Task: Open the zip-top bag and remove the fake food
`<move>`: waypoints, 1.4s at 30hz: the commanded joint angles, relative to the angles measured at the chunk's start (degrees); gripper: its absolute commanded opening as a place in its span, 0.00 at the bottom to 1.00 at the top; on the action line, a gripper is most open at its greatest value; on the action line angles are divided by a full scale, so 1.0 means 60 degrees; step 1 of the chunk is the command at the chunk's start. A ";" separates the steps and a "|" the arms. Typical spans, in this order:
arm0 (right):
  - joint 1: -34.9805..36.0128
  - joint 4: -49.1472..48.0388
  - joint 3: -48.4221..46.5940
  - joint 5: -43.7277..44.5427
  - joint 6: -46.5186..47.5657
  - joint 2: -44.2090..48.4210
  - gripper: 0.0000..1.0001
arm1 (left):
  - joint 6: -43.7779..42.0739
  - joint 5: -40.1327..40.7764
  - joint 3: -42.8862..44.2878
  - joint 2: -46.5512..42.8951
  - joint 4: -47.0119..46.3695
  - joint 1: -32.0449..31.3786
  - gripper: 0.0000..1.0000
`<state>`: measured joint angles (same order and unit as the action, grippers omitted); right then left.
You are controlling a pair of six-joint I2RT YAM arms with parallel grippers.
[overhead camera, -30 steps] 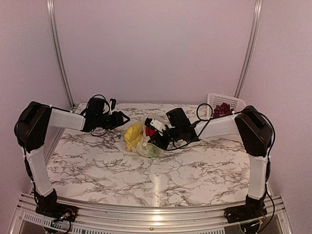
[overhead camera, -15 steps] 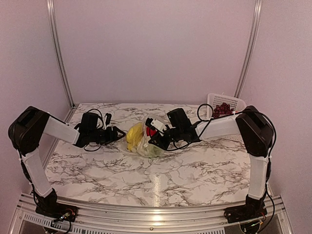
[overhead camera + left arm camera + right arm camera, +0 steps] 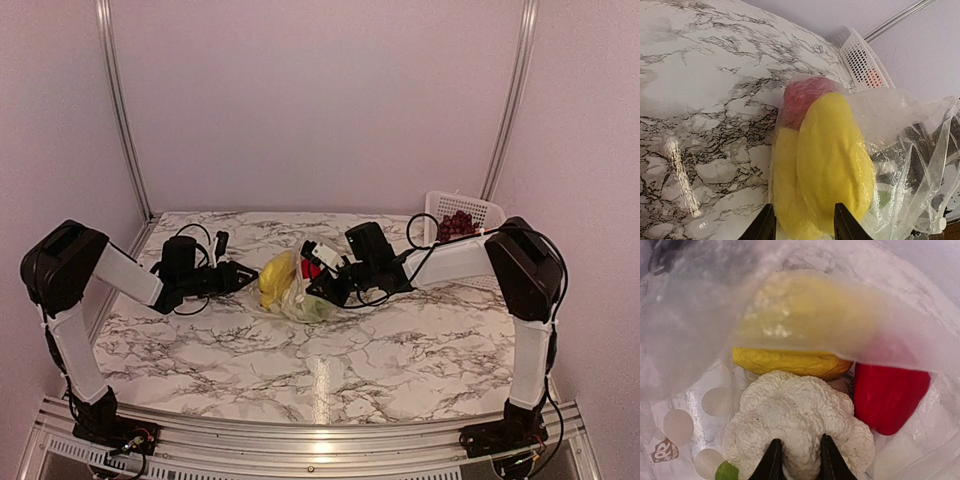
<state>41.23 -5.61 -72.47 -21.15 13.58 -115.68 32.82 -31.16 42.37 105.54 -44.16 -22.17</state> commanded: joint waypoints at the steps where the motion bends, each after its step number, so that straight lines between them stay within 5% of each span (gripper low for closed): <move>1: -0.0085 -0.0076 -0.0052 -0.0057 -0.0174 0.0260 0.00 | 0.0075 -0.0354 0.0186 0.0369 -0.0370 0.0023 0.48; 14: -0.0314 -0.0082 0.0090 -0.0152 -0.0079 0.0442 0.00 | 0.0162 -0.0401 -0.0585 0.0630 -0.1496 -0.0003 0.53; 25: -0.0323 -0.0107 -0.0156 -0.0394 -0.0198 0.0312 0.00 | 0.0089 -0.0927 0.0234 0.1026 -0.1391 -0.0419 0.34; 33: -0.0319 -0.0005 -0.0375 -0.0401 -0.0199 0.0362 0.00 | 0.0106 -0.0524 0.0325 0.1118 -0.1032 -0.0376 0.02; 42: -0.0338 -0.0167 -0.0245 -0.0485 -0.0397 0.1264 0.00 | 0.0217 0.0966 0.0202 0.0592 0.0078 -0.0105 0.00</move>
<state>39.83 -5.08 -72.40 -23.03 12.49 -113.56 34.46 -30.24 43.33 111.46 -48.31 -23.51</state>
